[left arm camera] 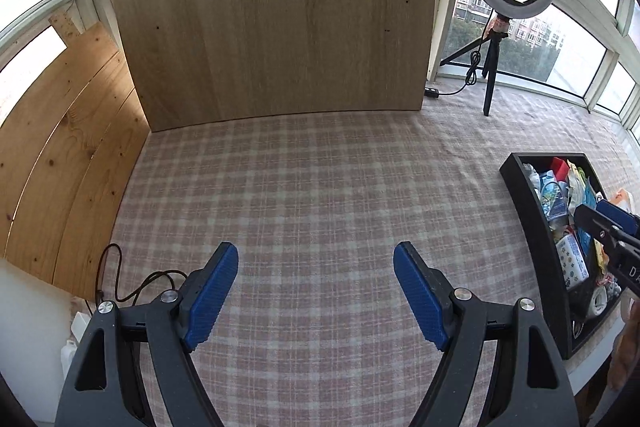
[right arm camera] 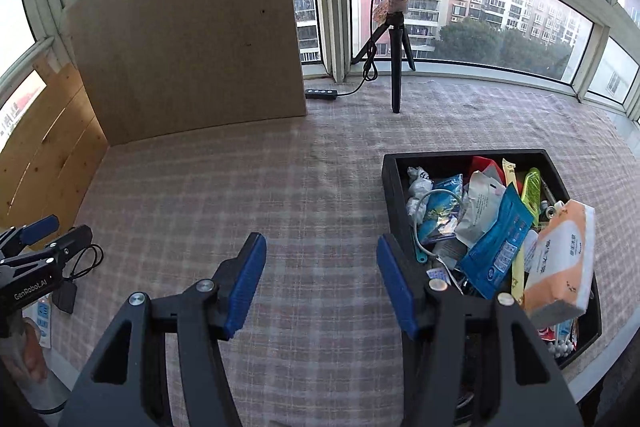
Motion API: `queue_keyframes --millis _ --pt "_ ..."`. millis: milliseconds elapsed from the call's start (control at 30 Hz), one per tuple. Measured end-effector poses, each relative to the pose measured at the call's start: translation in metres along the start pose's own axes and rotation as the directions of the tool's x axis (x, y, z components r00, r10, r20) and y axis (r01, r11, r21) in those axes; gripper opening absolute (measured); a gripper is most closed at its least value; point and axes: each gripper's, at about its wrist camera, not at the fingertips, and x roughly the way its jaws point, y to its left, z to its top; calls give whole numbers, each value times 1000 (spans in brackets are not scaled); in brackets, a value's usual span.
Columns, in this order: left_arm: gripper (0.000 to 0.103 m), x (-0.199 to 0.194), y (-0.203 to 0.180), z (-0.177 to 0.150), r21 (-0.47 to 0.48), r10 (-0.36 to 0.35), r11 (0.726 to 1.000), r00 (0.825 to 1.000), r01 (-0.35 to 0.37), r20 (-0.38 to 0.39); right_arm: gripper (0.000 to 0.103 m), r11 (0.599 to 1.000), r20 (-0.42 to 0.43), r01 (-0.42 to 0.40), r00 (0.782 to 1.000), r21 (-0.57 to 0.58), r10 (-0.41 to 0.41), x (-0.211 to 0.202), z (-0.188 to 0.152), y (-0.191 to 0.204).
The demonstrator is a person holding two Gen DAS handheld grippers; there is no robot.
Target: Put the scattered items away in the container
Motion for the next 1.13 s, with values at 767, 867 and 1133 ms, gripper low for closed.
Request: queue_keyframes --millis 767,867,1133 --pt "78 79 30 -42 -52 -44 998 975 33 -219 58 999 -135 -34 990 -36 29 85 -35 56" --pt "78 76 37 -46 -75 -60 996 975 45 -216 58 999 -141 -31 990 -42 25 87 -36 58" --pt "79 68 46 -53 -35 -52 998 978 46 -202 58 998 -168 -40 985 -54 30 97 -42 63"
